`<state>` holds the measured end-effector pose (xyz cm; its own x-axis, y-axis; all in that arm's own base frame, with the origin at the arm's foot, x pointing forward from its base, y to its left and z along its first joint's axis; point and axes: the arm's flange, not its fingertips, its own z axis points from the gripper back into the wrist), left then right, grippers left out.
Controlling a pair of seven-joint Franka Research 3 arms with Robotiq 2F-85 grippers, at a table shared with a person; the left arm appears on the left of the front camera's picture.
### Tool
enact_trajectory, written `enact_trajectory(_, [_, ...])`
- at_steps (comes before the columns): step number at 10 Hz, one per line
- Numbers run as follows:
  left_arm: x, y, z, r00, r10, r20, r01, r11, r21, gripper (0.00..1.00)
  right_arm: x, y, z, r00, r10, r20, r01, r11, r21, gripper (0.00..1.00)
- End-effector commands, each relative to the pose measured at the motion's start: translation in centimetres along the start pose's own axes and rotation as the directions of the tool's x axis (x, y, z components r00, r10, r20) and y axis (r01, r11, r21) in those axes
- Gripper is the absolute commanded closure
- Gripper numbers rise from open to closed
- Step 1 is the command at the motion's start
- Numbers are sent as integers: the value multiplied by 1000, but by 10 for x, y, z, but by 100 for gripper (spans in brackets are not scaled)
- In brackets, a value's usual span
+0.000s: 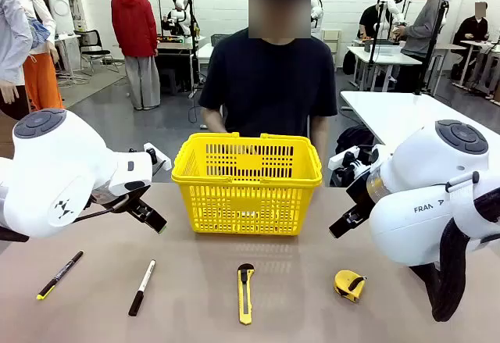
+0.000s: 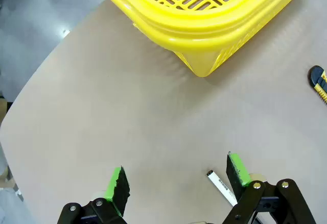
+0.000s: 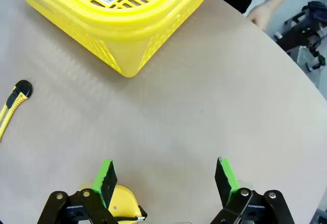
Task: Place the items the person wants into the basket.
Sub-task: Pick up the item the person points to and place it in the Market Basket.
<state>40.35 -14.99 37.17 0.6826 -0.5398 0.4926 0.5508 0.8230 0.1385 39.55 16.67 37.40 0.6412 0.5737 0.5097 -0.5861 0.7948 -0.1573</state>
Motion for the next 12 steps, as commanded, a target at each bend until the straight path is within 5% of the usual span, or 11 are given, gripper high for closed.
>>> enact_trajectory(1, [0, 0, 0, 1000, 0, 0, 0, 1000, 0, 0, 0, 0, 0, 1000, 0, 0, 0, 1000, 0, 0])
enact_trajectory(12, [0, 0, 0, 1000, 0, 0, 0, 1000, 0, 0, 0, 0, 0, 1000, 0, 0, 0, 1000, 0, 0])
